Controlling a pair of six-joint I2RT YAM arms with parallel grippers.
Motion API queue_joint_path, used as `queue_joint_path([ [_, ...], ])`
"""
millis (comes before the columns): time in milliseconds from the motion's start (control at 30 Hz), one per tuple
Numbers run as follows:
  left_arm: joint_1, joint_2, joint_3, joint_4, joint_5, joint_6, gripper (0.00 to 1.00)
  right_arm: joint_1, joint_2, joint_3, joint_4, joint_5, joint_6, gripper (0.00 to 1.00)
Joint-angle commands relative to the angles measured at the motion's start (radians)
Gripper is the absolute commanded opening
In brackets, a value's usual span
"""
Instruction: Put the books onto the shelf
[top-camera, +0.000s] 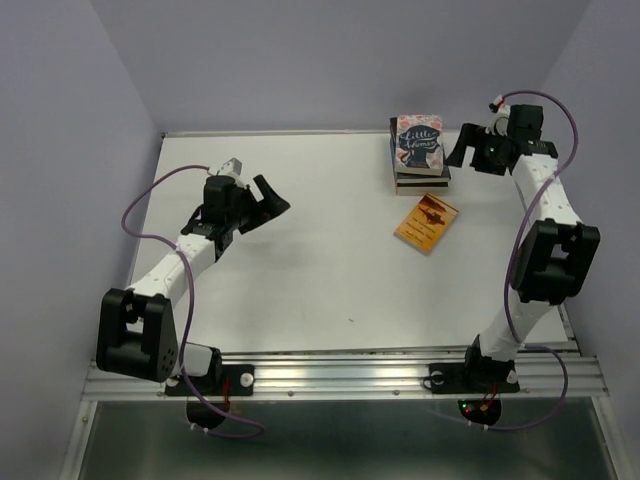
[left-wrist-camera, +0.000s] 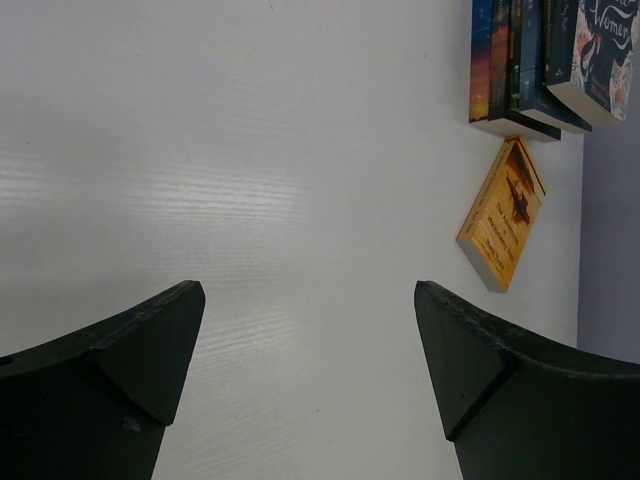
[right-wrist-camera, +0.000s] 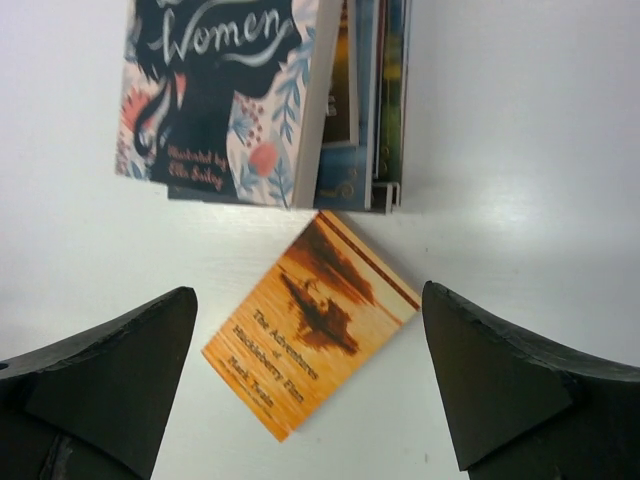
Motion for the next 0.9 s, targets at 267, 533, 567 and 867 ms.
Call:
queue_joint_path([
  [267, 0.007, -0.050, -0.002, 0.049, 0.019, 0.021, 0.99, 0.092, -0.068, -0.130, 0.081, 0.351, -0.101, 1.00],
  [533, 0.006, -0.067, -0.016, 0.035, -0.005, 0.027, 0.99, 0.101, 0.036, -0.069, 0.134, 0.378, -0.119, 1.00],
  [567, 0.007, -0.066, -0.014, 0.035, -0.005, 0.030, 0.99, 0.101, 0.056, -0.056, 0.134, 0.378, -0.121, 1.00],
  [867, 0.007, -0.058, -0.006, 0.033, -0.011, 0.035, 0.99, 0.101, 0.099, -0.061, 0.199, 0.357, -0.103, 1.00],
])
